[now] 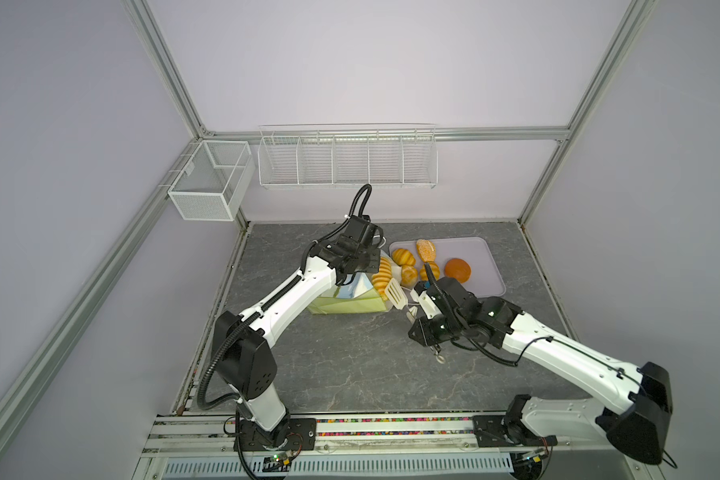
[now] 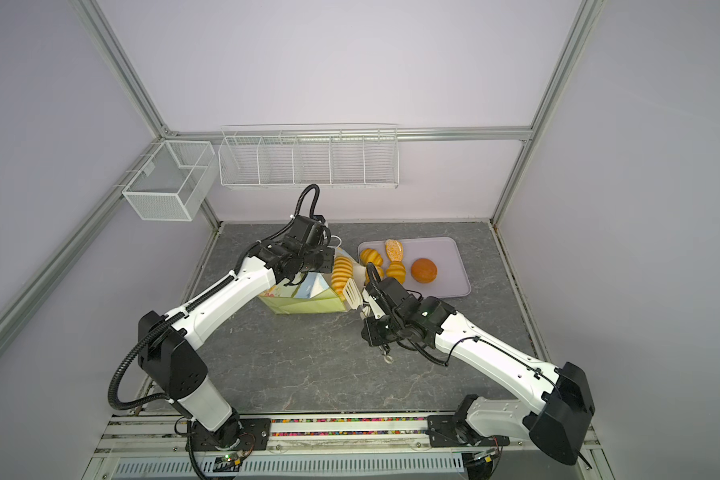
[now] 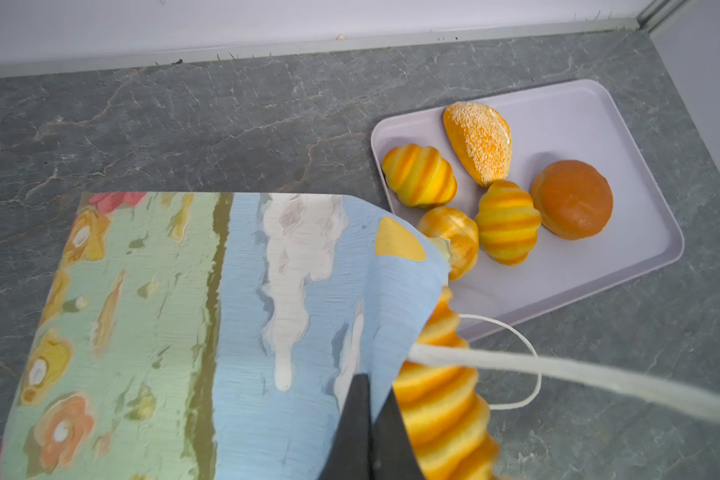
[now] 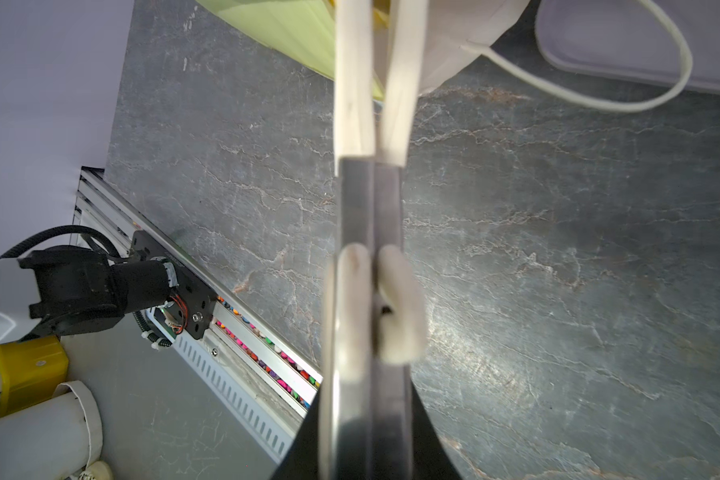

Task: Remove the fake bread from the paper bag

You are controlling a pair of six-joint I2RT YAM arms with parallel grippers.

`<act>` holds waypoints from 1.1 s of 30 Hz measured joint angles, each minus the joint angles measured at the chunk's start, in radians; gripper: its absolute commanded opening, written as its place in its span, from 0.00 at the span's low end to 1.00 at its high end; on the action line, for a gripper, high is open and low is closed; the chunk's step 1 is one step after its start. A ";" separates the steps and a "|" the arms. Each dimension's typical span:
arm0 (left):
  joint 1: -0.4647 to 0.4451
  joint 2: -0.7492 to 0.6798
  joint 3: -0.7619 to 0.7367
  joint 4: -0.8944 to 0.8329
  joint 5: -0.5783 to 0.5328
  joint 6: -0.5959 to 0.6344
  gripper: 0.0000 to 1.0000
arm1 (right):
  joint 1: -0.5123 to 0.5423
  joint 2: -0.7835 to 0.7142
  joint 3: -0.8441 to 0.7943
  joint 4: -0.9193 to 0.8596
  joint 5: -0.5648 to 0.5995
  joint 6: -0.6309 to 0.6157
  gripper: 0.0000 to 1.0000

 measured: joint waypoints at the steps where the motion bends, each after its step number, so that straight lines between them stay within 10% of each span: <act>1: 0.000 -0.006 -0.017 0.001 0.017 0.014 0.00 | 0.006 0.018 0.000 -0.001 -0.001 0.000 0.07; 33: 0.000 -0.280 -0.267 0.028 0.163 0.221 0.00 | 0.118 0.142 0.165 -0.151 0.029 0.137 0.45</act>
